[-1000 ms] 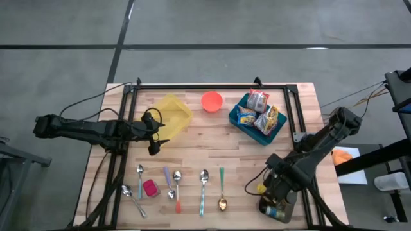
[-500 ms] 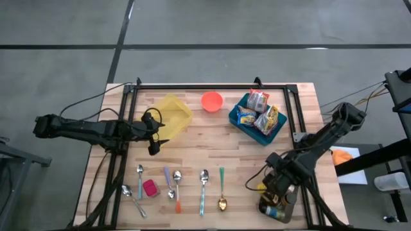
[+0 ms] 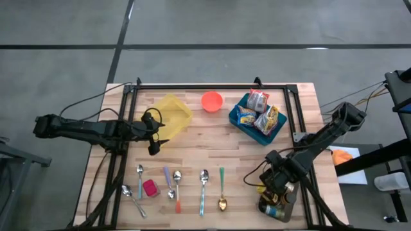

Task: Pick & Place Food Item
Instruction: Adjust the black bin

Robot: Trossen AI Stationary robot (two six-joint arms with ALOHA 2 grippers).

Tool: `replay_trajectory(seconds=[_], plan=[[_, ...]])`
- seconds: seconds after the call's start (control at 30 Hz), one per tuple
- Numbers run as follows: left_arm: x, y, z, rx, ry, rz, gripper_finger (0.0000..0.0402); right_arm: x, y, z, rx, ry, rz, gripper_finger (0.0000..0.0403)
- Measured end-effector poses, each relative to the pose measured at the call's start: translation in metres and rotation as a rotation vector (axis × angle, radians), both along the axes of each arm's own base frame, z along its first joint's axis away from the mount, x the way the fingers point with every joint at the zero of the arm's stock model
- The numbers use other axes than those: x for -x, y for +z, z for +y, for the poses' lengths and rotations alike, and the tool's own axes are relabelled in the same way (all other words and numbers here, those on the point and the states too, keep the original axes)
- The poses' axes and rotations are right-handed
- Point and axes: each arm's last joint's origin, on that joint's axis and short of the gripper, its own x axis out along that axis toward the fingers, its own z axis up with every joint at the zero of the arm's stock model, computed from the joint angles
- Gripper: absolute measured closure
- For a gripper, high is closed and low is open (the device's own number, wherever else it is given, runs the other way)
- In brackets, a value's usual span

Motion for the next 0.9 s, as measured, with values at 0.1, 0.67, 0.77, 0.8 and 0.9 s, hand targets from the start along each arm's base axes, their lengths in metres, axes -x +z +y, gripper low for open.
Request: replay_trajectory(seconds=[0.1, 0.67, 0.77, 0.8, 0.9], plan=[[0.0000, 0.0000, 0.0000, 0.000, 0.000, 0.000, 0.0033, -0.0015, -0.0011, -0.0014, -0.005, -0.010, -0.007, 0.0282], [0.0000, 0.0000, 0.0000, -0.001, 0.000, 0.000, 0.0033, -0.0043, -0.0014, -0.0035, 0.018, -0.177, -0.067, 0.0393], [0.0000, 0.0001, 0.0000, 0.000, -0.001, 0.000, 0.0033, -0.0034, -0.0014, -0.0036, 0.016, -0.176, -0.054, 0.0393], [0.0000, 0.0000, 0.0000, -0.001, -0.001, 0.000, 0.0033, -0.0028, -0.0015, -0.0037, 0.014, -0.177, -0.043, 0.0393], [0.0000, 0.0001, 0.0000, -0.001, -0.001, 0.000, 0.0033, -0.0005, -0.0014, -0.0042, -0.001, -0.186, -0.002, 0.0393]])
